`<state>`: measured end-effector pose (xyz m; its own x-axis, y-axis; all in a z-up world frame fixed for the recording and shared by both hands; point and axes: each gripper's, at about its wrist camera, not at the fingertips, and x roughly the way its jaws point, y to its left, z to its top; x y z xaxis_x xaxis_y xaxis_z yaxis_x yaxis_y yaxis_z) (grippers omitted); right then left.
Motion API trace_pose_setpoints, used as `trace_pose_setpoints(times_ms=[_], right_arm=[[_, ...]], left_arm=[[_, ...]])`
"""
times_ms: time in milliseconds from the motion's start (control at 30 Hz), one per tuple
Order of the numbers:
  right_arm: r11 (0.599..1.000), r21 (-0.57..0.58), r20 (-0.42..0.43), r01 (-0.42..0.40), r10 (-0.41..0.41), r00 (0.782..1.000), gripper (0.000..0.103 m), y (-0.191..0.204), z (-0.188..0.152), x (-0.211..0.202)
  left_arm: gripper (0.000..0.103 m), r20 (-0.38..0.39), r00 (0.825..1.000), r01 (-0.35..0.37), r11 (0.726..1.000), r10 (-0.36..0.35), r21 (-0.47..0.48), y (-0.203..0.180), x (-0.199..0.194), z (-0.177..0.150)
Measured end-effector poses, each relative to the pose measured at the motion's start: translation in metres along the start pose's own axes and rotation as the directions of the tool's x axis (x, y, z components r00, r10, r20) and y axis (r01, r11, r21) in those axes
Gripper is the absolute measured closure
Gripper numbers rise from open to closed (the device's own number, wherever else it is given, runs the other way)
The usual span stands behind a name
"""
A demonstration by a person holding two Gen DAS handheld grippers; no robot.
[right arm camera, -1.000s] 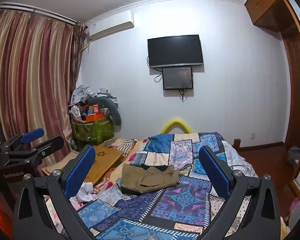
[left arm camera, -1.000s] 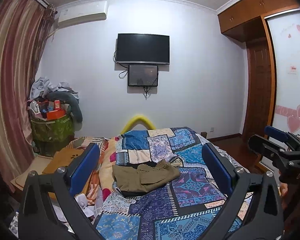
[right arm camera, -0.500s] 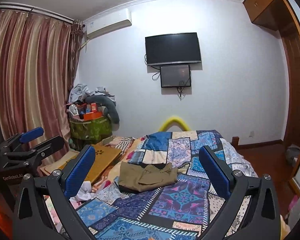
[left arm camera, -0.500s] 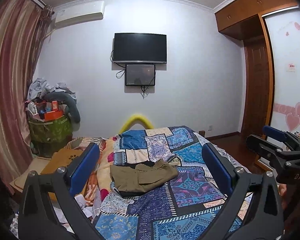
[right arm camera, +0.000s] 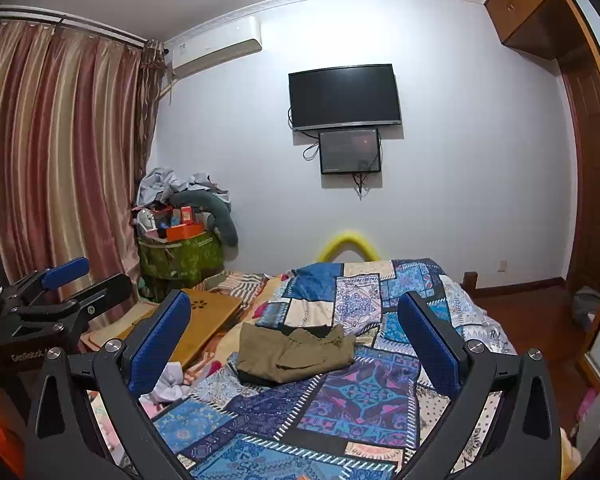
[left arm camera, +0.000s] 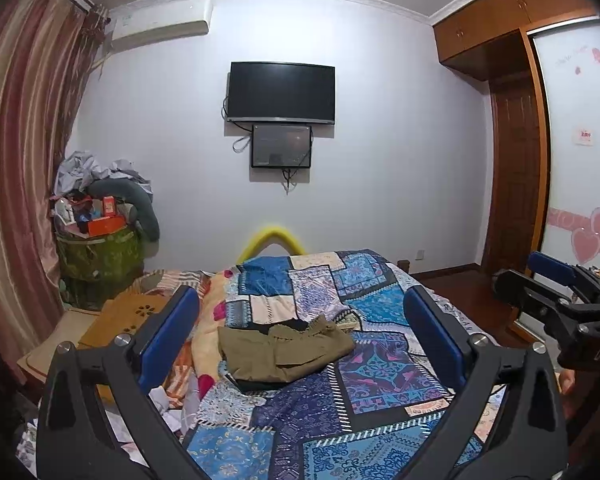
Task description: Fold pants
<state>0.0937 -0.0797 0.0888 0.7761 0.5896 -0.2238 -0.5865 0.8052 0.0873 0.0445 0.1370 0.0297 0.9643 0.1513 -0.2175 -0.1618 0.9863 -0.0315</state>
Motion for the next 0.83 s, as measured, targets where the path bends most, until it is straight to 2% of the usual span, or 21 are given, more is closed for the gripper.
trace_pose_setpoints(times_ms=[833], right_arm=[[1.0,0.014,-0.008,0.009,-0.009,1.0,0.0,-0.002,-0.004,0.0043]], left_arm=[[0.0,-0.033,0.998,0.046,0.999,-0.046,-0.008,-0.0004,0.0075,-0.0054]])
